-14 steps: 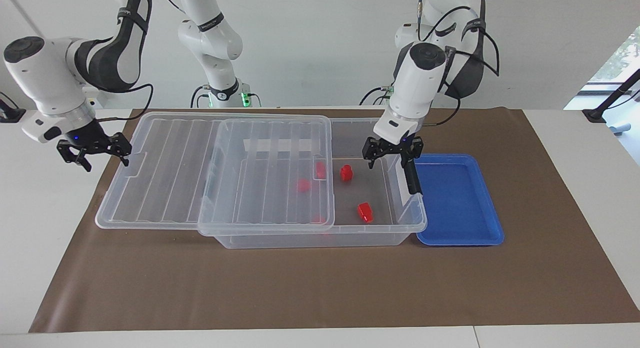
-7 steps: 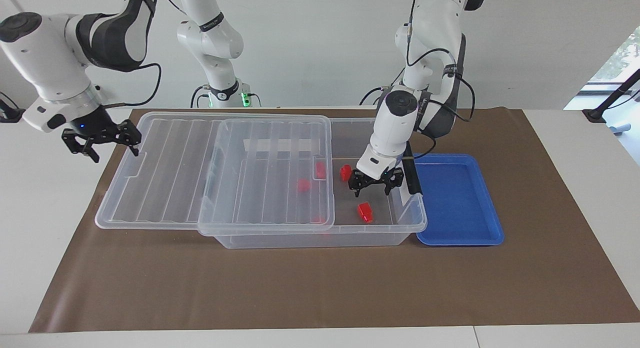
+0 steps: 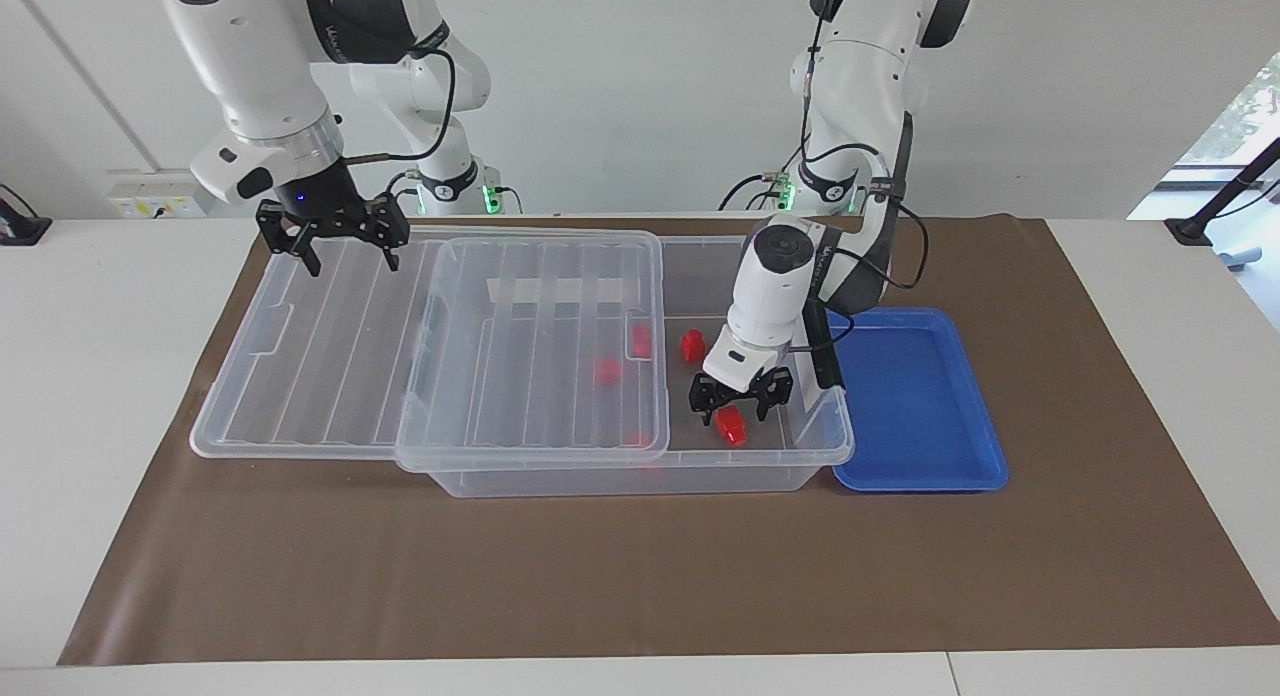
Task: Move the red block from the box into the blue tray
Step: 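Grasp the red block with the left gripper and carry it over the tray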
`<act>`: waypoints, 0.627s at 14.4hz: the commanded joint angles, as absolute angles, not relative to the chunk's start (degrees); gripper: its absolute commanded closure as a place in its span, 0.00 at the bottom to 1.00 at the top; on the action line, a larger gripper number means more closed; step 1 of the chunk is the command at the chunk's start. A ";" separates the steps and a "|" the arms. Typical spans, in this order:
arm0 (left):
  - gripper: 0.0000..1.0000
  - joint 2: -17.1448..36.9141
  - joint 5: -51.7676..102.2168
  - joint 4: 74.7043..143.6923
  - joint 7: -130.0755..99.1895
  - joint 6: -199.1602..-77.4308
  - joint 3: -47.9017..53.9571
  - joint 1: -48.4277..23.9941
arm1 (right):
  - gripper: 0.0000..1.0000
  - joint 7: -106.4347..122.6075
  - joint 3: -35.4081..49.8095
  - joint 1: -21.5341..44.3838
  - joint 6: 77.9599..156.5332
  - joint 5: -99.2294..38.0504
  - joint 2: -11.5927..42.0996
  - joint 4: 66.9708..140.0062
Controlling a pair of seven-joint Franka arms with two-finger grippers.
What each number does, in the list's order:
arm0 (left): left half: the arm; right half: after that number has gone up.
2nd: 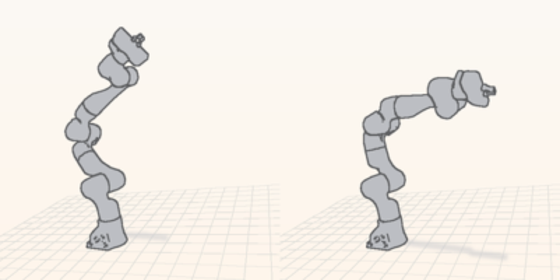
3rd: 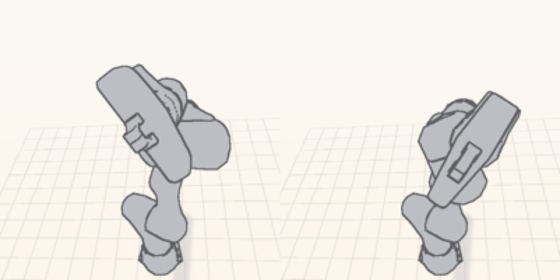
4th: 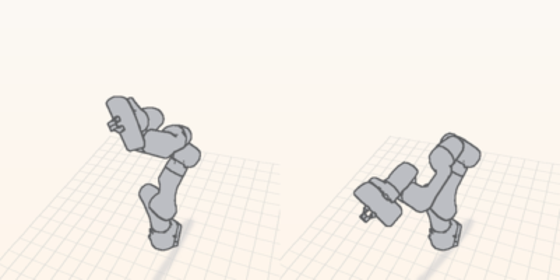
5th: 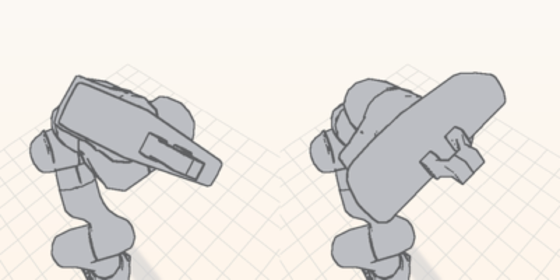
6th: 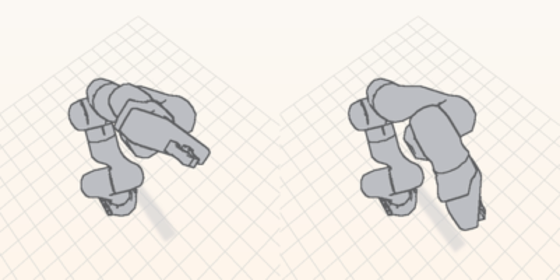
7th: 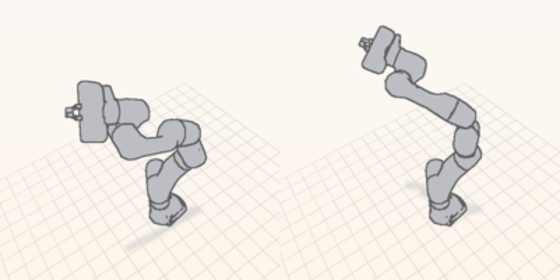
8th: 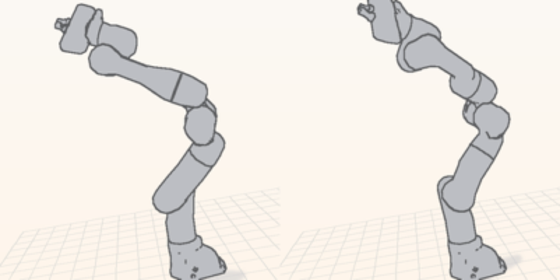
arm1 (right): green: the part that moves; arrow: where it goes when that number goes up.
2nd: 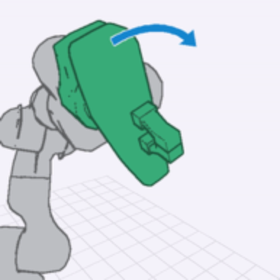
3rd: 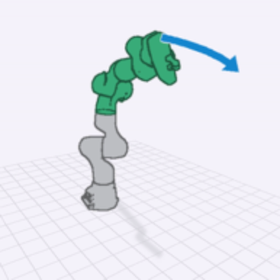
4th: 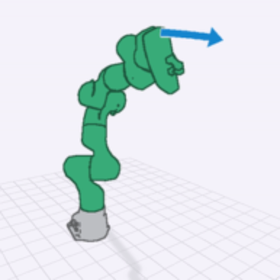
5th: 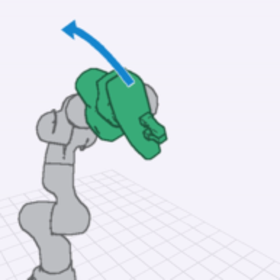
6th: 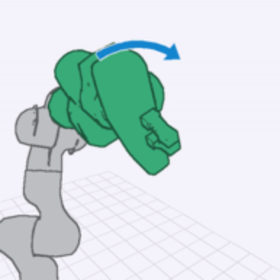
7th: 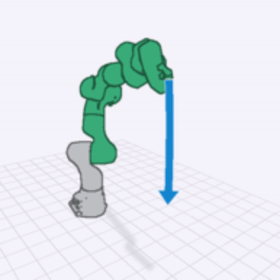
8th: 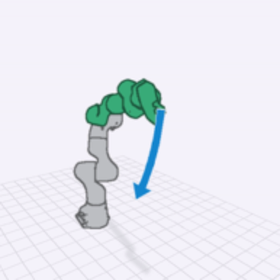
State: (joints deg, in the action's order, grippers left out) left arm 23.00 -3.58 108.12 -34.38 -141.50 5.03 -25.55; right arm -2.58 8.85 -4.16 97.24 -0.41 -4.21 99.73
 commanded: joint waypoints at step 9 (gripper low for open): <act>1.00 11.54 -5.19 110.22 -38.32 -134.08 4.04 -24.08 | 0.00 -3.69 8.44 -4.75 96.76 -2.73 -4.22 99.40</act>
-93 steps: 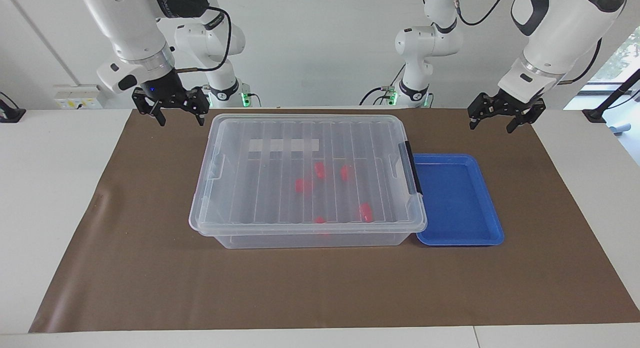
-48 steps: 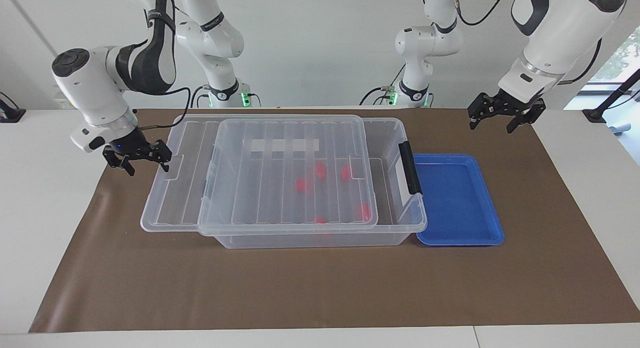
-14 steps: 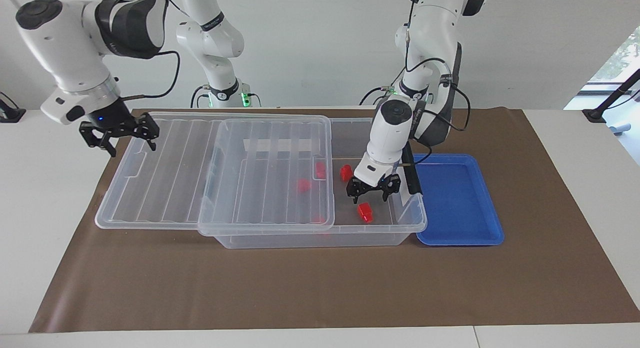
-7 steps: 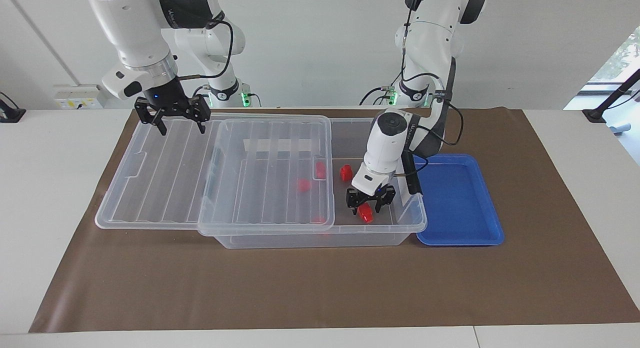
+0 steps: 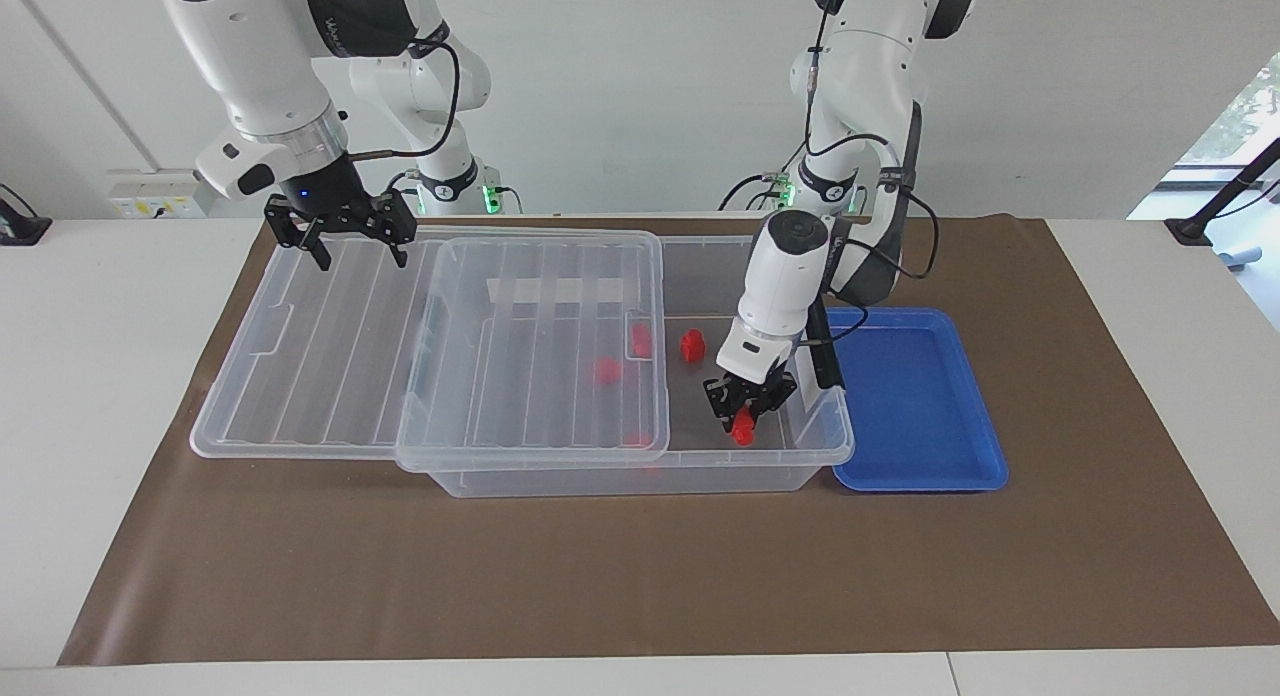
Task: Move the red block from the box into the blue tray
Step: 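Grasp the red block with the left gripper and carry it over the tray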
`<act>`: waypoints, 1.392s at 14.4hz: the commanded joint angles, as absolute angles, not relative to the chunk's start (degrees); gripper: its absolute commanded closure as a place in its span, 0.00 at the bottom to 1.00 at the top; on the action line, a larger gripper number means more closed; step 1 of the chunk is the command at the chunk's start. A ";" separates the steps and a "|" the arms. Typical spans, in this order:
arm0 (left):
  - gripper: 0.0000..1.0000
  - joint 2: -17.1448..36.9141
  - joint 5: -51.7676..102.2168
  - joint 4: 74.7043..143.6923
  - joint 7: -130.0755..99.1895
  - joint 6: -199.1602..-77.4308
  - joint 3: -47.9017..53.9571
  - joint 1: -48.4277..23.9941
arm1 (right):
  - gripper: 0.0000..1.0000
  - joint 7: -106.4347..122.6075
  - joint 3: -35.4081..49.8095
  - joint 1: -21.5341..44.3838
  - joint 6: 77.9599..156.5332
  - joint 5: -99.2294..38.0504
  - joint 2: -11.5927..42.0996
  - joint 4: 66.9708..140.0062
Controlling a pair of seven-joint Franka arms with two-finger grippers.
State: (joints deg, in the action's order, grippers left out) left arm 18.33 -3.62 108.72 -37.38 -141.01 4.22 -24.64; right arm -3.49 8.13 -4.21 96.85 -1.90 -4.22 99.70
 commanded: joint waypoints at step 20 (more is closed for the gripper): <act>1.00 6.67 -3.08 124.45 1.83 -139.66 3.87 -2.90 | 1.00 29.02 7.56 -27.07 112.15 -2.99 2.99 107.93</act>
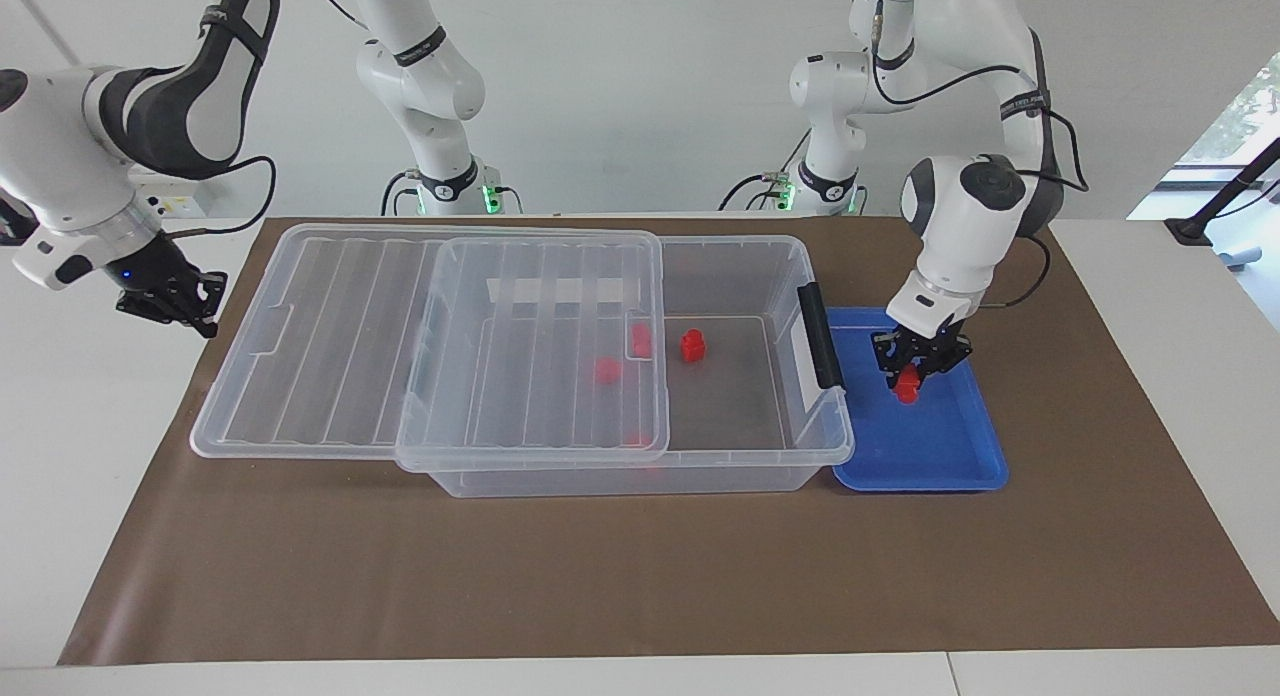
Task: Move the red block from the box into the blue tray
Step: 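Grasp the red block with the left gripper and carry it over the tray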
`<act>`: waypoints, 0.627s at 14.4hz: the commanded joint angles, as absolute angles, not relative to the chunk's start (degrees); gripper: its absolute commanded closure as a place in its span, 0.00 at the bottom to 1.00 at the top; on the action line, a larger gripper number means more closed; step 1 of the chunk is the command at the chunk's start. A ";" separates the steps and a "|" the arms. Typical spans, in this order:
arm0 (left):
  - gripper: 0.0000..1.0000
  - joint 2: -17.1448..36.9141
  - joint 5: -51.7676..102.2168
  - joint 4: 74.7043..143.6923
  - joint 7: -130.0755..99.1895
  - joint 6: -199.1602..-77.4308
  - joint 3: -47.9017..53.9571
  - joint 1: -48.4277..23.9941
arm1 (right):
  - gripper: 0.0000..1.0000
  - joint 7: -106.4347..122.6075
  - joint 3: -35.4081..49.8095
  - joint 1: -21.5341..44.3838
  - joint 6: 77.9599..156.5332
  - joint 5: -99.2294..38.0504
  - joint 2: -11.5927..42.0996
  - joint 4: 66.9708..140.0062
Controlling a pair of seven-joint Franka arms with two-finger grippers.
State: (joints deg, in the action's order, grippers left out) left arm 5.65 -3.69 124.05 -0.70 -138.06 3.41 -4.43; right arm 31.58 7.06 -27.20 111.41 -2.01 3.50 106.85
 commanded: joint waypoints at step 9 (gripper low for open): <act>0.31 10.11 -2.72 124.72 4.04 -141.50 3.87 -1.41 | 1.00 19.53 7.73 -20.13 111.80 -2.99 2.72 108.54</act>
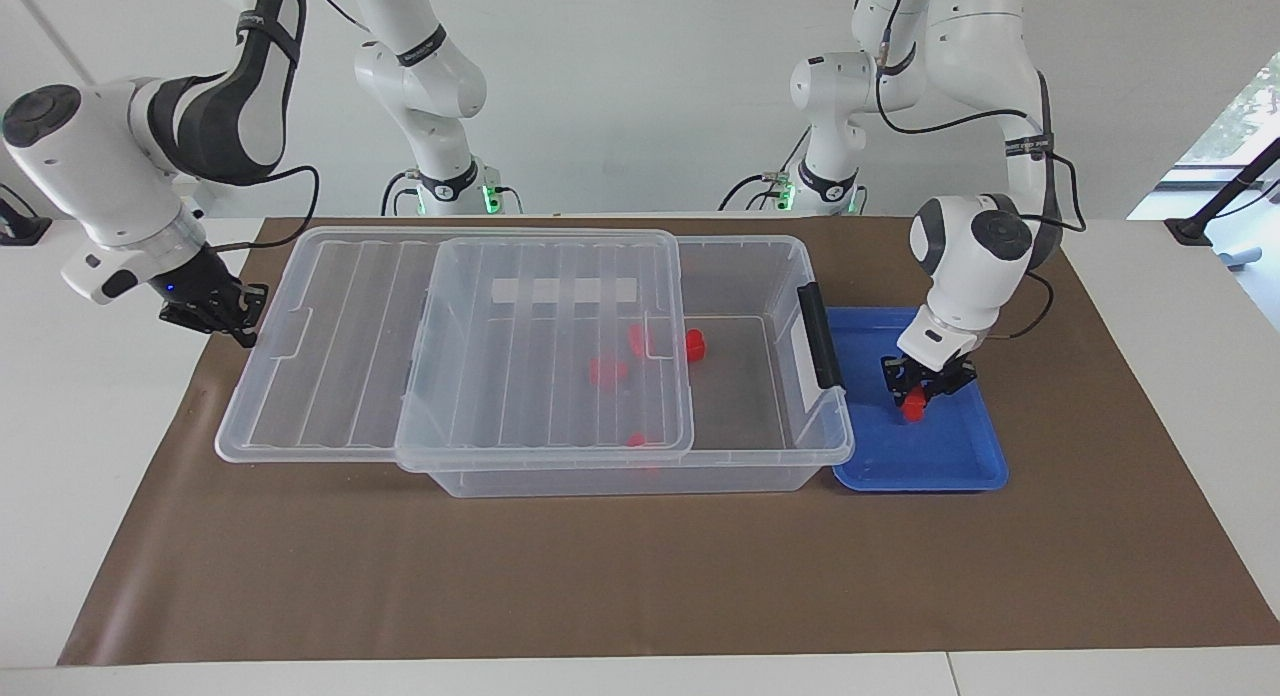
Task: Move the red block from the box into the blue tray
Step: 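Release the block into the tray while the right gripper slides the lid back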
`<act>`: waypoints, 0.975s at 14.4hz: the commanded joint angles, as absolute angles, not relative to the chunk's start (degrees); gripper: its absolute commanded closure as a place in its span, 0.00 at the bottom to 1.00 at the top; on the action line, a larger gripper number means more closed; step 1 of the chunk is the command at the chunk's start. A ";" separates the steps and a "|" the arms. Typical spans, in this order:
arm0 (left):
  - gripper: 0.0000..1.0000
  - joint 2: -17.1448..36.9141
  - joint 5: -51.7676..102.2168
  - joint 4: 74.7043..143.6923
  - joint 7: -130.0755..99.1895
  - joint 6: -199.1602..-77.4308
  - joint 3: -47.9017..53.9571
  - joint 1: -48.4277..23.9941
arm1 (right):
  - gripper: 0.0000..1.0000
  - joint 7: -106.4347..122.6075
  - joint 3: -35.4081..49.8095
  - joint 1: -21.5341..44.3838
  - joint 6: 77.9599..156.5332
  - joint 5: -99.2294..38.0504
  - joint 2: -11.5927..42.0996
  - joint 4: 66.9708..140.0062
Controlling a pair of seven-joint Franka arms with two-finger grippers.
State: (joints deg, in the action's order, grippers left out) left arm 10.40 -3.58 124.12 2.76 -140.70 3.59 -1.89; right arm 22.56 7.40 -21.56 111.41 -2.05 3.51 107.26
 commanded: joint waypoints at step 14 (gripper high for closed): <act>0.00 2.91 -2.72 113.66 -1.23 -122.90 4.57 -3.51 | 1.00 2.29 8.00 -8.27 111.36 -2.90 2.29 109.07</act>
State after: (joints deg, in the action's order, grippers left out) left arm 4.79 -3.26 116.16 0.22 -128.01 4.67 -2.54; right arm 4.31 7.68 -9.35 111.37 -2.06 3.41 108.09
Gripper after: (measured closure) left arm 0.000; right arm 0.991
